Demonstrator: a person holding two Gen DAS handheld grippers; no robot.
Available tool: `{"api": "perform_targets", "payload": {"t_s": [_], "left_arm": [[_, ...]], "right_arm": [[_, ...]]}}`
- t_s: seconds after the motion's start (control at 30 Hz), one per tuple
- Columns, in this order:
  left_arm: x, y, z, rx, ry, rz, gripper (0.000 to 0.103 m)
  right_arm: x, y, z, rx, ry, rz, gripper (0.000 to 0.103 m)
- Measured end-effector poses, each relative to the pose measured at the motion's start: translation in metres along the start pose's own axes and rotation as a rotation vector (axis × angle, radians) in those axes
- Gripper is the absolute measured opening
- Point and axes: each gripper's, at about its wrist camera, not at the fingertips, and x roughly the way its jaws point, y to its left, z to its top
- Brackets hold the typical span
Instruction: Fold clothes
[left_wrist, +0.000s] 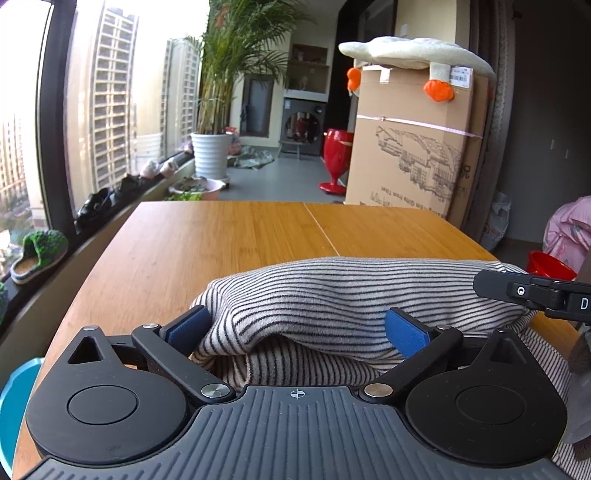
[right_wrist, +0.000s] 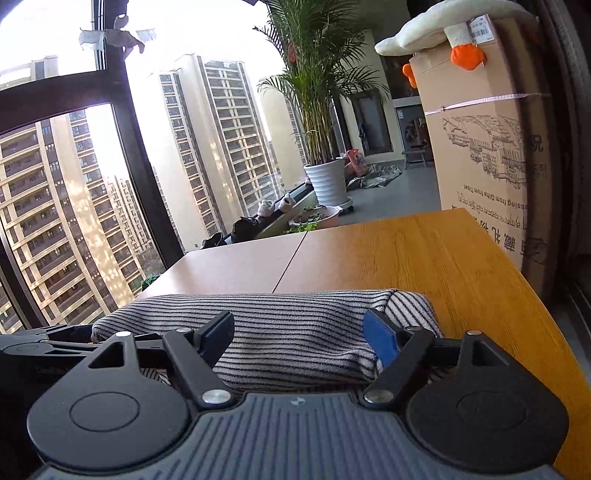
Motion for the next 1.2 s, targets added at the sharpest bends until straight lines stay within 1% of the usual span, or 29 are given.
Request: {"api": "perform_targets", "payload": {"t_s": [0.07, 0.17, 0.5, 1.07, 1.2], "left_arm": [[0.0002, 0.0001, 0.0002, -0.001, 0.002, 0.0, 0.103], [-0.0004, 0.0004, 0.0, -0.001, 0.002, 0.001, 0.103], [-0.0013, 0.0016, -0.0004, 0.0, 0.003, 0.001, 0.103], [-0.002, 0.0047, -0.0014, -0.009, 0.002, -0.002, 0.103], [-0.0019, 0.0047, -0.0014, -0.012, 0.002, -0.002, 0.103]], "right_arm": [[0.0008, -0.0003, 0.0008, -0.004, 0.0, 0.004, 0.082], [0.0013, -0.0003, 0.0014, -0.007, 0.0, 0.01, 0.084], [0.0033, -0.0029, 0.0035, -0.005, -0.003, 0.02, 0.086], [0.005, -0.0032, 0.0021, -0.008, -0.002, 0.047, 0.096], [0.0057, -0.0002, 0.0013, -0.009, -0.002, 0.047, 0.096]]}}
